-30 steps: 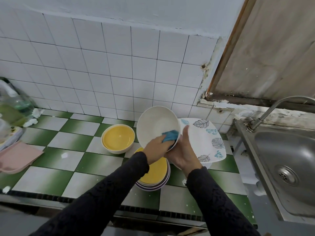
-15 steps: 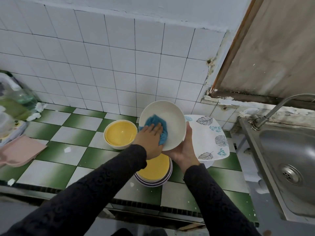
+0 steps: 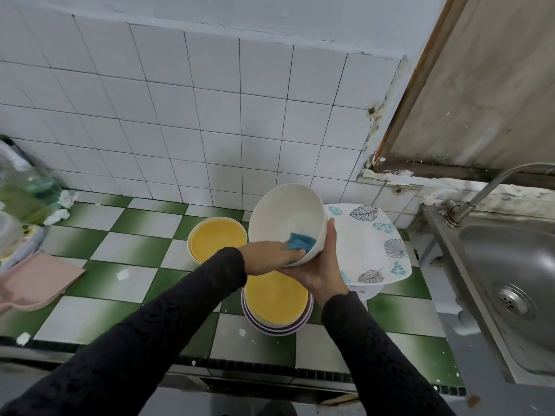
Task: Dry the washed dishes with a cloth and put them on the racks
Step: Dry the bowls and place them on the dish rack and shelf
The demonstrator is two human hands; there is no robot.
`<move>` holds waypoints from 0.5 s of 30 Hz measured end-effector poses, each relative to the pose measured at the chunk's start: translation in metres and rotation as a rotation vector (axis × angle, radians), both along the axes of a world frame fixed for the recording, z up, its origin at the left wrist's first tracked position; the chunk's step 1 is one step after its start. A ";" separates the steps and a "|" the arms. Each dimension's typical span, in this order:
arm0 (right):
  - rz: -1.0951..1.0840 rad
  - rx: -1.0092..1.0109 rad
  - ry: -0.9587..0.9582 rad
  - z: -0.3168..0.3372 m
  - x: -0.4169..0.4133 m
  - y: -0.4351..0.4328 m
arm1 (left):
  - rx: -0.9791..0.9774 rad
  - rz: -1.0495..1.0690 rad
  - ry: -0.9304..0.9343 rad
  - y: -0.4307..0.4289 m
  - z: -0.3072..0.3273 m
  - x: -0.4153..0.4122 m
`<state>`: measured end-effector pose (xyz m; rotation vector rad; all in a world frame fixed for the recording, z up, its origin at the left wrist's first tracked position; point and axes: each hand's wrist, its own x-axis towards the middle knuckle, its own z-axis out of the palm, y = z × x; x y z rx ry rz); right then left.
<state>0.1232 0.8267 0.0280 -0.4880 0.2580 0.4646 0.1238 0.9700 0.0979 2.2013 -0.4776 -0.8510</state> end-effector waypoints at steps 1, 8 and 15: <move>0.020 -0.007 -0.023 -0.001 0.001 -0.001 | 0.246 -0.109 -0.120 0.012 -0.003 0.006; 0.112 -0.118 -0.150 0.014 0.010 0.010 | 0.453 -0.140 -0.459 0.026 -0.033 0.017; -0.089 -0.258 -0.031 0.024 0.006 0.018 | -0.691 0.465 0.228 -0.001 0.006 -0.014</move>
